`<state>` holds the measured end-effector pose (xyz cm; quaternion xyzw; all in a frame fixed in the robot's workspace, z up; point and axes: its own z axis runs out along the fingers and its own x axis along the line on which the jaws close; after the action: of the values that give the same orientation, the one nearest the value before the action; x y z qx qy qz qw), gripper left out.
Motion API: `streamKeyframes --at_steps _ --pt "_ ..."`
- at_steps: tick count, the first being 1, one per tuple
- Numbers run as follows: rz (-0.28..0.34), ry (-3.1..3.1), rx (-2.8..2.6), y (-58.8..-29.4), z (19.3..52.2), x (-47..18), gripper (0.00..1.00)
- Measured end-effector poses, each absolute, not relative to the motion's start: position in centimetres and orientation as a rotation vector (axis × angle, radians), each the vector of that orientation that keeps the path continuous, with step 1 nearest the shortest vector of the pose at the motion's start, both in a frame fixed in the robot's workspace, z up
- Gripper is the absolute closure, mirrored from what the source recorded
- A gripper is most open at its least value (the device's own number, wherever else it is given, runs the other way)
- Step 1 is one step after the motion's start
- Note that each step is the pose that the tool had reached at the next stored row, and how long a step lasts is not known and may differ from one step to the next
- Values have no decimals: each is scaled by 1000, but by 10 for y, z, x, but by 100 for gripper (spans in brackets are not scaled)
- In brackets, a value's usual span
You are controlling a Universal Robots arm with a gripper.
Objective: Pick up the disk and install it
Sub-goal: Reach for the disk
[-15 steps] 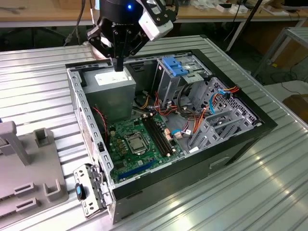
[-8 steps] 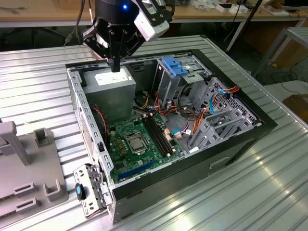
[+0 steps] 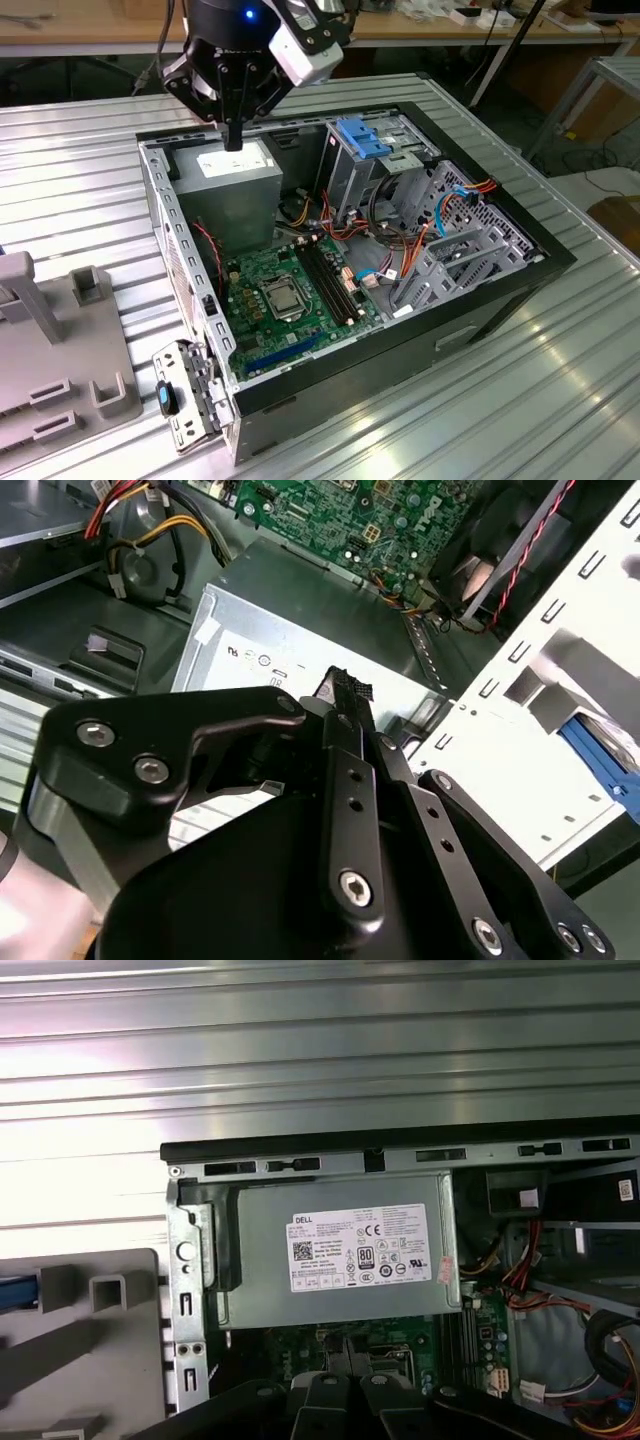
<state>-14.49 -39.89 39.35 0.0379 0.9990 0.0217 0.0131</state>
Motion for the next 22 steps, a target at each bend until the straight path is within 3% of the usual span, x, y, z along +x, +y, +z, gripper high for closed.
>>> streamKeyframes --at_steps 22 --pt "68 3113 118 -399 393 -171 89"
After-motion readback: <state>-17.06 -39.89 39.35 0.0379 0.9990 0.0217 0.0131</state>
